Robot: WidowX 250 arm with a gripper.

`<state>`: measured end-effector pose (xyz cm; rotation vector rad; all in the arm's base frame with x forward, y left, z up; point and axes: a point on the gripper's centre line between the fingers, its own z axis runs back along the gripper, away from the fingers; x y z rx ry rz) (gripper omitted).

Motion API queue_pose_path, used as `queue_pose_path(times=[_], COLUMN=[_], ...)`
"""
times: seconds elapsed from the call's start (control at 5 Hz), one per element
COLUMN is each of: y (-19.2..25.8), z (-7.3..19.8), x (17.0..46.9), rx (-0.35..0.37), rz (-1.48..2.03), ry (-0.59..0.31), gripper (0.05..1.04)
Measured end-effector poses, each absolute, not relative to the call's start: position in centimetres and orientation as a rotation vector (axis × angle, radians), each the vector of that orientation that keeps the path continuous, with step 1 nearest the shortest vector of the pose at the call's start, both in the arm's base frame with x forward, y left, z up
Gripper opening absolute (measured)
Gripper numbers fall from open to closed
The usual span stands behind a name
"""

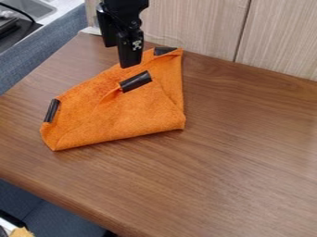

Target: Fold the cloth from left to right

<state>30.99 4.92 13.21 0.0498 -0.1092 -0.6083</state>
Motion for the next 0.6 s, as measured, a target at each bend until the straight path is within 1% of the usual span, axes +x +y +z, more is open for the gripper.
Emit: queue_pose_path(times=[0.2,0.4,0.6], y=[4.9,7.3,10.2], z=[12.2,10.8,9.8], x=[30.9,29.6,28.0], rx=[0.036,0.028,0.017], rz=[-0.605,-0.507,-0.380], ry=[-0.083,-0.054,-0.044], gripper=[1.001,1.001,1.001])
